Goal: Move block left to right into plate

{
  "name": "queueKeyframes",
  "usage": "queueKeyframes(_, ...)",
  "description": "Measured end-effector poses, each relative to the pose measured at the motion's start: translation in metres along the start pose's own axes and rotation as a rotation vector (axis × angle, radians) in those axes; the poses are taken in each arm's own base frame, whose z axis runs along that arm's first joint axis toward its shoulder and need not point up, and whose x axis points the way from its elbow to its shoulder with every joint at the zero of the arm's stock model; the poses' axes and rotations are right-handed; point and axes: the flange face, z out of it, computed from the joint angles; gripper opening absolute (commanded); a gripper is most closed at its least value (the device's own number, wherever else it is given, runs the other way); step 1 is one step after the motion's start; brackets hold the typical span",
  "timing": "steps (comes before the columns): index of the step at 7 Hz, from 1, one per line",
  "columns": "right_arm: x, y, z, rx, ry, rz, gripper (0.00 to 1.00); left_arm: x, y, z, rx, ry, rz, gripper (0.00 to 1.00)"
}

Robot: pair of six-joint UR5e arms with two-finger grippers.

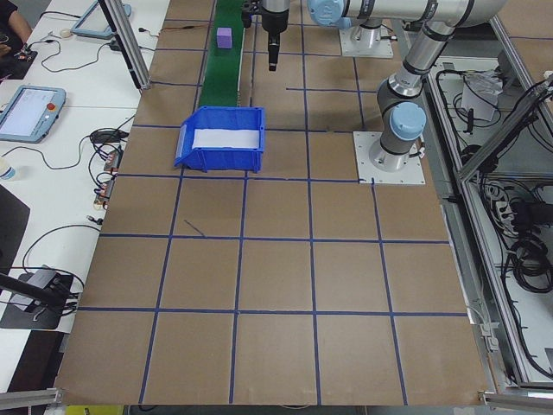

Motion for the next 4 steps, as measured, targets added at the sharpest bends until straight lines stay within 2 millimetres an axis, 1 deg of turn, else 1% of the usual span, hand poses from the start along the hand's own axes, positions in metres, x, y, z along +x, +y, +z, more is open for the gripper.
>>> queueKeyframes(1,0.021,0.017,0.016,-0.021,-0.023,0.018,0.12,0.0,0.0,0.0,0.0,0.001,0.0,1.0)
queueKeyframes(2,0.035,0.028,0.024,-0.036,-0.03,0.025,0.17,0.0,0.0,0.001,-0.001,0.001,0.0,1.0)
queueKeyframes(3,0.046,0.036,0.027,-0.058,-0.019,0.026,0.68,0.0,-0.001,0.001,-0.001,0.001,-0.001,1.0)
queueKeyframes(4,0.057,0.043,0.03,-0.085,0.0,0.034,1.0,-0.001,-0.001,0.001,-0.001,0.001,-0.002,1.0)
